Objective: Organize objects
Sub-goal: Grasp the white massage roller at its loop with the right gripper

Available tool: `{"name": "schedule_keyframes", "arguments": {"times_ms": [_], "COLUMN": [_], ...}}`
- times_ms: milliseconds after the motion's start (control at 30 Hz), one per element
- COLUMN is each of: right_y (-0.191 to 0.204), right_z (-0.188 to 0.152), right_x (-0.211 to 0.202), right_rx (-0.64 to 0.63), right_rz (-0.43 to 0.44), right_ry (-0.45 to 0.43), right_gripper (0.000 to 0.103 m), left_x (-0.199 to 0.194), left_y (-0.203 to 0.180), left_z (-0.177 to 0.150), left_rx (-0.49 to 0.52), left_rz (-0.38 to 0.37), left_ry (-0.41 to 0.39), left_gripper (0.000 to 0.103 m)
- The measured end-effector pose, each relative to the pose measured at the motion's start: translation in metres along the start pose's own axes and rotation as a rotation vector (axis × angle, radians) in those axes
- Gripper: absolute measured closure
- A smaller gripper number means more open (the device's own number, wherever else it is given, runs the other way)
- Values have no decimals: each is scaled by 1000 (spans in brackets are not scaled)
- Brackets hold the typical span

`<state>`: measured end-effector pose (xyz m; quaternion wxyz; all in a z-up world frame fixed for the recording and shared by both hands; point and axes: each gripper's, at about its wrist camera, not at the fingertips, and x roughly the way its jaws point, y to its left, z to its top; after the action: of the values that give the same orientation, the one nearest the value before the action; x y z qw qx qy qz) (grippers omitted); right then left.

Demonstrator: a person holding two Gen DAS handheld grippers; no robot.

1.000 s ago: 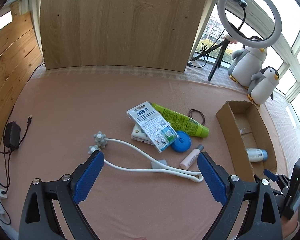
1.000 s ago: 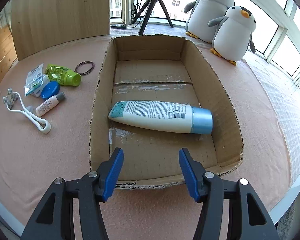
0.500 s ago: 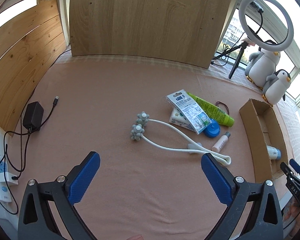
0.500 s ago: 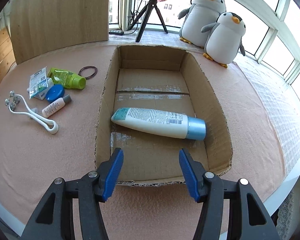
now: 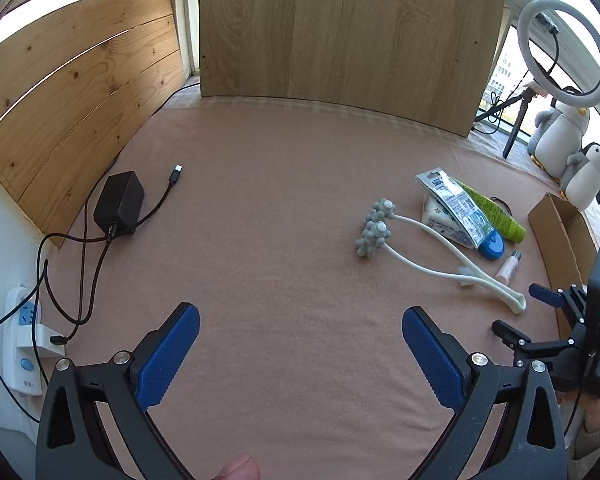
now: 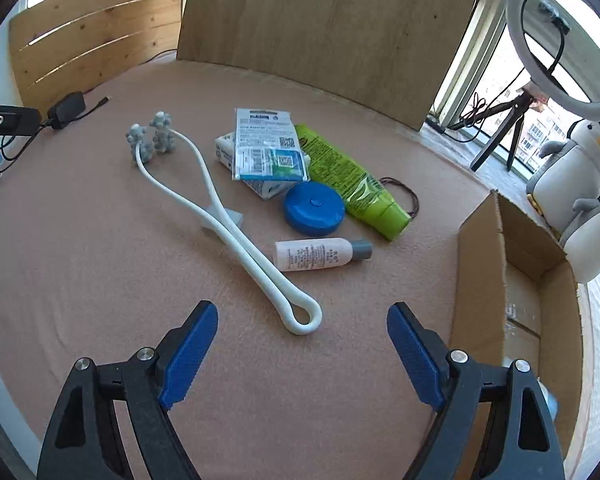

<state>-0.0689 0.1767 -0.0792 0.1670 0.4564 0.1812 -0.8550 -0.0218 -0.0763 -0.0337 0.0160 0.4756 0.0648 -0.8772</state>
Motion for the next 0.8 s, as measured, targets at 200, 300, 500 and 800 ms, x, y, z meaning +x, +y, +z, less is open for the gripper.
{"name": "schedule_keyframes", "arguments": {"times_ms": [200, 300, 500, 800], "right_y": [4, 25, 87, 121], "right_z": [1, -2, -18, -33], "right_x": [29, 21, -7, -21], "right_rx": [16, -40, -113, -96], "right_rz": [151, 195, 230, 259], "right_ry": [2, -3, -30, -43], "right_gripper": [19, 31, 83, 83], "left_x": [16, 29, 67, 100], "left_y": [17, 16, 4, 6], "left_z": [-7, -7, 0, 20], "left_rx": [-79, -126, -118, -180], "left_rz": [-79, -65, -11, -29], "left_ry": [37, 76, 150, 163], "left_gripper": [0, 0, 1, 1]}}
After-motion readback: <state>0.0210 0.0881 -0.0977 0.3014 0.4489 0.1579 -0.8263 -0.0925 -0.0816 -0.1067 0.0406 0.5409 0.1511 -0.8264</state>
